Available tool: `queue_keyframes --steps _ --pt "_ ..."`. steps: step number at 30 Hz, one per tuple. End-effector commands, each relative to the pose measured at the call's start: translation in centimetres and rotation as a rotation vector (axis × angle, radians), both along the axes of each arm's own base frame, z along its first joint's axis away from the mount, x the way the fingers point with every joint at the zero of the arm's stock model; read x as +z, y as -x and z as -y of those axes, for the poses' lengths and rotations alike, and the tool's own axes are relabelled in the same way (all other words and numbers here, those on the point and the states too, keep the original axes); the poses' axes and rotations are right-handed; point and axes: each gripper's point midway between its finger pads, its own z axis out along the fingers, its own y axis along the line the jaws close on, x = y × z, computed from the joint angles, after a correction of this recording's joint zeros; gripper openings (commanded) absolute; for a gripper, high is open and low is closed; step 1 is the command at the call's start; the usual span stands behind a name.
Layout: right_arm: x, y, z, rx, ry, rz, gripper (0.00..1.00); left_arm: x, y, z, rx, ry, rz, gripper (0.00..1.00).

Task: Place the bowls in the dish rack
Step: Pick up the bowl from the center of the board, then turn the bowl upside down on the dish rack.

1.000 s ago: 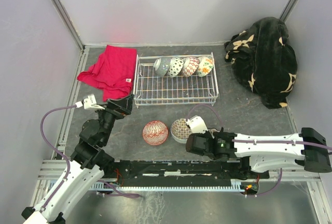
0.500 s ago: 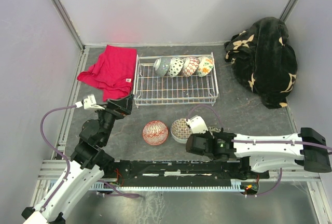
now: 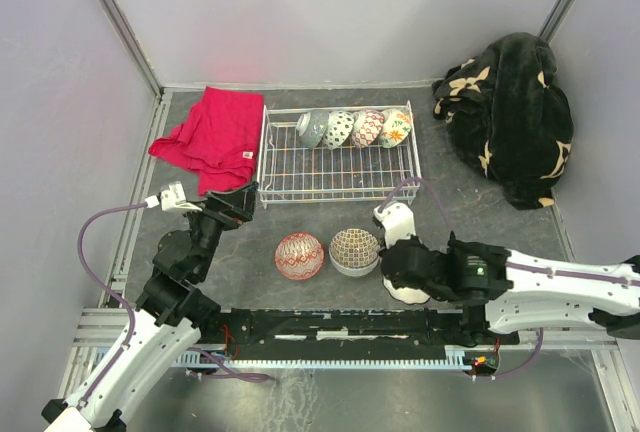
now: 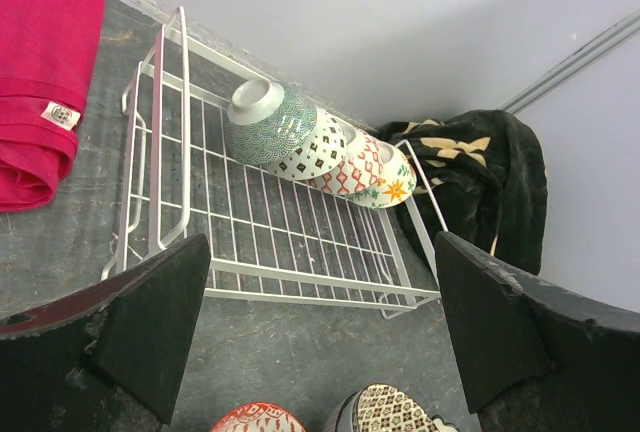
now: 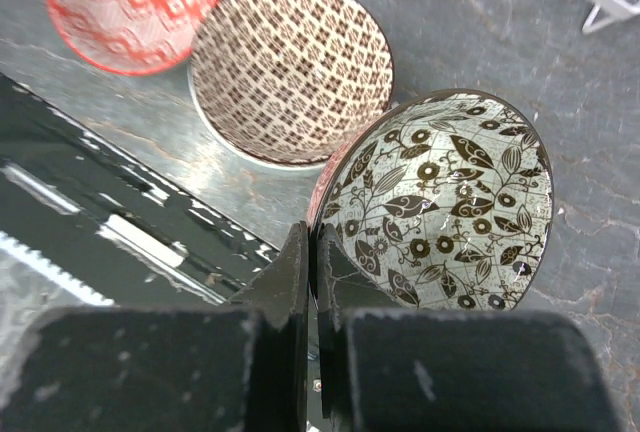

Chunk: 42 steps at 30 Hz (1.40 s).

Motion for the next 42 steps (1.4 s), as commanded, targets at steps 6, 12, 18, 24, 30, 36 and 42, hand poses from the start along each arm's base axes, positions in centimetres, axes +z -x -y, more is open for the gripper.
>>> queue_keyframes --steps 6,12,18,24,30,36,42 --pt "11.6 -1.1 -2.7 0.065 -0.277 0.138 0.02 2.3 0.3 -0.1 -0.005 0.007 0.068 0.99" --pt "17.6 -2.9 -9.0 0.151 -0.425 0.182 0.02 2.3 0.4 -0.2 -0.001 0.010 0.069 0.99" --pt "20.0 -9.1 -15.4 0.210 -0.580 0.140 0.02 2.5 0.6 -0.4 0.001 0.014 0.077 0.99" --pt "21.0 -16.0 -20.6 0.265 -0.773 0.125 0.02 2.8 0.7 -0.5 0.002 0.019 0.083 0.99" --pt "19.9 -22.9 -22.4 0.205 -0.952 0.125 0.02 2.9 0.8 -0.5 -0.001 0.023 0.087 0.99" --pt "19.4 -28.1 -22.5 0.172 -1.174 0.115 0.02 2.9 0.8 -0.5 -0.002 0.025 0.086 0.99" --pt "18.9 -32.7 -21.9 0.128 -1.389 0.105 0.02 2.8 0.8 -0.5 -0.001 0.023 0.085 0.99"
